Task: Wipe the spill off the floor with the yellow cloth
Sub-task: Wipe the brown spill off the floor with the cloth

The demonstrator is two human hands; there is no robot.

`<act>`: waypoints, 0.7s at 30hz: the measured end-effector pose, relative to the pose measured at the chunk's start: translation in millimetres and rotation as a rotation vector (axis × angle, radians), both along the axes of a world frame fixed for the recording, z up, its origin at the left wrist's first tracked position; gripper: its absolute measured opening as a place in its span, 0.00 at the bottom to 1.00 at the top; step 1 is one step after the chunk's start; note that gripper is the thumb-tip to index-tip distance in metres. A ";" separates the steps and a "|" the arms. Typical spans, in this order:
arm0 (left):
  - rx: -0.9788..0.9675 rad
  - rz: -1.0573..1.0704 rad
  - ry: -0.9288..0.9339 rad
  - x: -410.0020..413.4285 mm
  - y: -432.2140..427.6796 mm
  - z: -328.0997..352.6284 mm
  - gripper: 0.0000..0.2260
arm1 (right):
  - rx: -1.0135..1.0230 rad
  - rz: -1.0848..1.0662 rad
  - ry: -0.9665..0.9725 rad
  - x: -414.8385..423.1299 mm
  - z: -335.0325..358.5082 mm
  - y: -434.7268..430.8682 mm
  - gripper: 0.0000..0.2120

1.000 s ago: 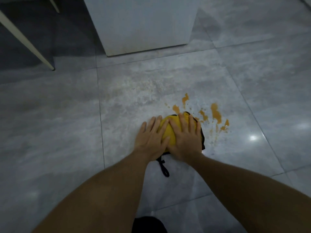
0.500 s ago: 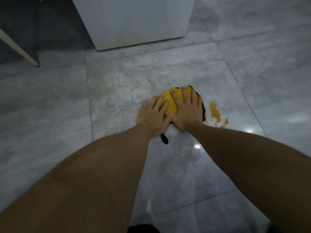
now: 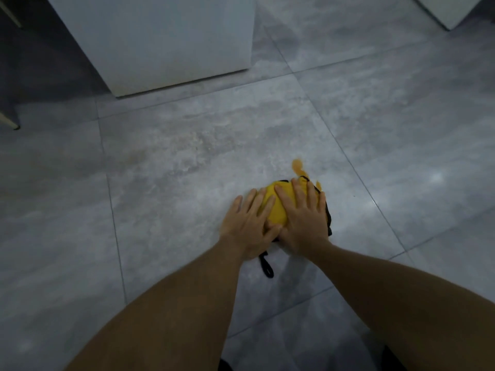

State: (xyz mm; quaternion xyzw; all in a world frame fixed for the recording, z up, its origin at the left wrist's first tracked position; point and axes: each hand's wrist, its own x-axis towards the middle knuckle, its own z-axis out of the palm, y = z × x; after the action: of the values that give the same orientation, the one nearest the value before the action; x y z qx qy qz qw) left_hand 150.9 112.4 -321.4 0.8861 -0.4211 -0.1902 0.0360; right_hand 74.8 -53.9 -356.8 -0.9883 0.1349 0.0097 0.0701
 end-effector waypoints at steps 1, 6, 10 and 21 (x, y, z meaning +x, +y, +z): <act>-0.002 -0.006 -0.003 2.4 -3.1 -0.6 0.37 | 0.000 -0.002 0.007 1.1 0.6 -0.6 0.41; 0.002 0.007 -0.001 24.7 -20.0 -3.5 0.33 | 0.023 0.006 0.054 25.1 0.5 -22.1 0.43; 0.014 -0.011 -0.042 49.0 -35.5 -0.4 0.32 | 0.044 -0.035 0.083 57.2 0.1 -42.9 0.44; 0.088 -0.020 0.037 79.4 -62.9 0.9 0.34 | 0.052 -0.064 0.088 92.0 2.8 -65.6 0.45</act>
State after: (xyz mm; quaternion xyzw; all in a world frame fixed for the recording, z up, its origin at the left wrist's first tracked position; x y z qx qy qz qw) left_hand 230.2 49.6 -320.5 0.8788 -0.4207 -0.2251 0.0027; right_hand 166.7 -119.5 -354.0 -0.9799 0.1692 0.0544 0.0900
